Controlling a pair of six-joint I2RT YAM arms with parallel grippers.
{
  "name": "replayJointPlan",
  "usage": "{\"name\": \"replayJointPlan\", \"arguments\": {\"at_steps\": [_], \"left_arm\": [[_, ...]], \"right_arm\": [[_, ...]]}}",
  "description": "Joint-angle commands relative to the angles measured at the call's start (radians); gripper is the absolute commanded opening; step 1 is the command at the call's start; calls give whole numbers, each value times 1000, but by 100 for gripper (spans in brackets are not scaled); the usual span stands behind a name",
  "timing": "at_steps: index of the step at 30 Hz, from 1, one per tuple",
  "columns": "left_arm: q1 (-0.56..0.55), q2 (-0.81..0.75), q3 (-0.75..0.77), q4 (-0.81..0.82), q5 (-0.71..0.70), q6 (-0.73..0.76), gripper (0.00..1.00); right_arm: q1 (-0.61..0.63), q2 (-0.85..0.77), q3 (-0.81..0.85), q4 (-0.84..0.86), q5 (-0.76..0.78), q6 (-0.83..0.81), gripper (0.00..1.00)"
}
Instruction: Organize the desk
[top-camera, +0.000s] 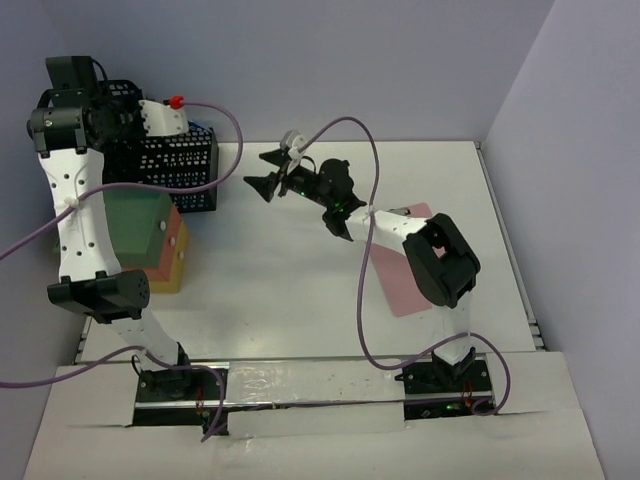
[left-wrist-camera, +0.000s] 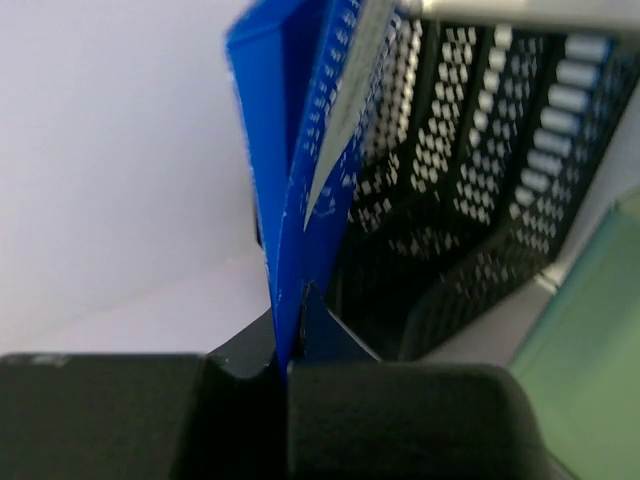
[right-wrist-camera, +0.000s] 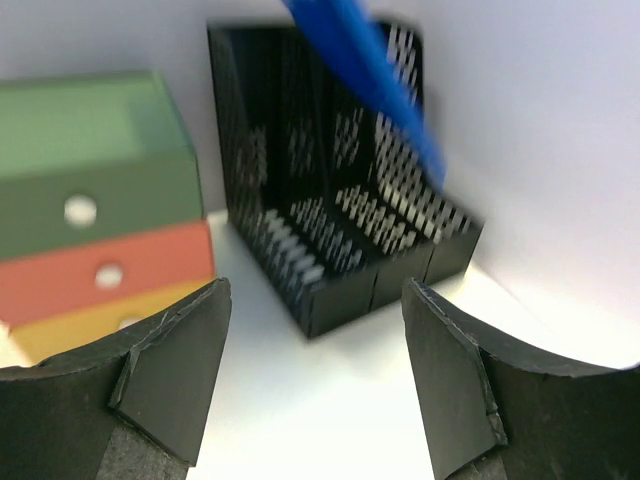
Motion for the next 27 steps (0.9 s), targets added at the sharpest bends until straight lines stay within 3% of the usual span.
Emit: {"name": "replayJointPlan", "arguments": {"at_steps": [1, 14, 16, 17, 20, 24, 27], "left_arm": [[34, -17, 29, 4, 33, 79, 0], [51, -21, 28, -122, 62, 186, 0], [50, -48, 15, -74, 106, 160, 0], [50, -100, -44, 38, 147, 121, 0], [51, -191, -109, 172, 215, 91, 0], [48, -190, -10, 141, 275, 44, 0], [49, -233, -20, 105, 264, 51, 0]], "right_arm": [[8, -79, -55, 115, 26, 44, 76], [41, -86, -147, 153, 34, 84, 76], [46, -93, -161, 154, 41, 73, 76], [52, -89, -166, 158, 51, 71, 76], [65, -68, -152, 163, 40, 86, 76], [87, -63, -162, 154, 32, 62, 76], [101, -78, -186, 142, 41, 29, 76]]}}
